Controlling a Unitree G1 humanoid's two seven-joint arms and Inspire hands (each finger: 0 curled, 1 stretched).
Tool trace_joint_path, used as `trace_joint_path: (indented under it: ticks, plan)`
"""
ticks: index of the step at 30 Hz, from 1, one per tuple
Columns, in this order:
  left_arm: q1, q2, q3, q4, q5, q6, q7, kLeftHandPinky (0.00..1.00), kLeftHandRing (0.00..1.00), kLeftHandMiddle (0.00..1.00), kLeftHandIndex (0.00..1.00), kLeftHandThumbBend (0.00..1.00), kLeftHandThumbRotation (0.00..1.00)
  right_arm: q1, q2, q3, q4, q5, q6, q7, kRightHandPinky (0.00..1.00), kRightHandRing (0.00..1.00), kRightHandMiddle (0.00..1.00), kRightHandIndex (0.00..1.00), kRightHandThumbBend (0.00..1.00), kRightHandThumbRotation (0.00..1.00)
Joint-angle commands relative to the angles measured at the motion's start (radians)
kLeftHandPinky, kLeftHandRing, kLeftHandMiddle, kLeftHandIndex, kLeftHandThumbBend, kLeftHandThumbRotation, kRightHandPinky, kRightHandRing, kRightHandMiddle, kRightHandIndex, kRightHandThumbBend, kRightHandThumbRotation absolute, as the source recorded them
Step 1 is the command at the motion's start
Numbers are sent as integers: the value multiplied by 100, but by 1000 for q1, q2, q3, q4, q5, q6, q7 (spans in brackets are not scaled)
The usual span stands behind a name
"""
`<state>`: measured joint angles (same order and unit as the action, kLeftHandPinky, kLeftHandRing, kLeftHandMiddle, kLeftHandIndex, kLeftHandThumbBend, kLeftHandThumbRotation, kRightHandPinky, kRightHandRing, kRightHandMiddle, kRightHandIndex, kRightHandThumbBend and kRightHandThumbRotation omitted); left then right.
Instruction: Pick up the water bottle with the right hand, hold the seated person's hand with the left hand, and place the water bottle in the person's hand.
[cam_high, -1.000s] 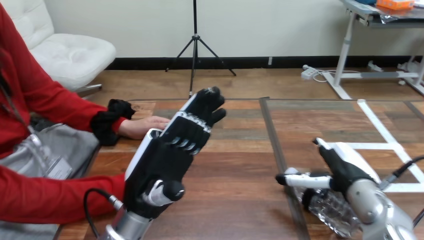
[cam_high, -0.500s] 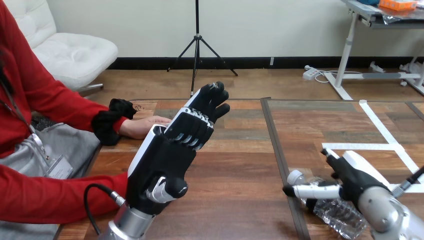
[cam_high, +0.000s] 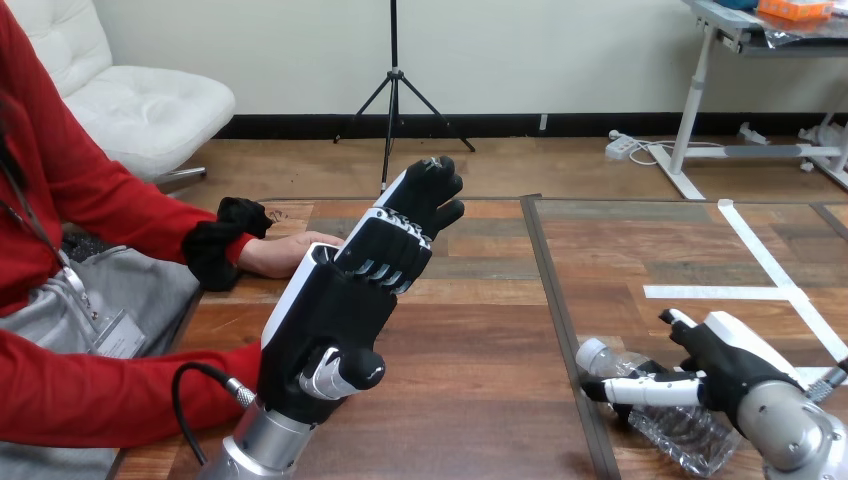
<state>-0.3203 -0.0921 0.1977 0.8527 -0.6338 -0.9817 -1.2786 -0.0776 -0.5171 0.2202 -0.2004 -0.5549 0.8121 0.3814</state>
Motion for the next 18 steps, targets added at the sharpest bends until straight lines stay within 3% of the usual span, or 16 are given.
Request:
trace_joint_path:
  ticks: [1, 5, 18]
  plan:
    - [-7, -111, -20, 1, 0, 3, 7, 96, 98, 98, 95, 100, 68, 17, -16, -25, -16, 6, 9, -3, 77, 90, 95, 99, 100, 50]
    - [-5, -109, -21, 2, -1, 12, 6, 97, 98, 98, 95, 100, 67, 15, -23, -24, -16, -2, -4, -8, 79, 88, 94, 98, 100, 50]
    - [-4, -104, -18, 2, 2, 6, 9, 95, 98, 98, 96, 100, 67, 4, -23, -25, -13, -12, 0, -5, 70, 85, 93, 98, 100, 53]
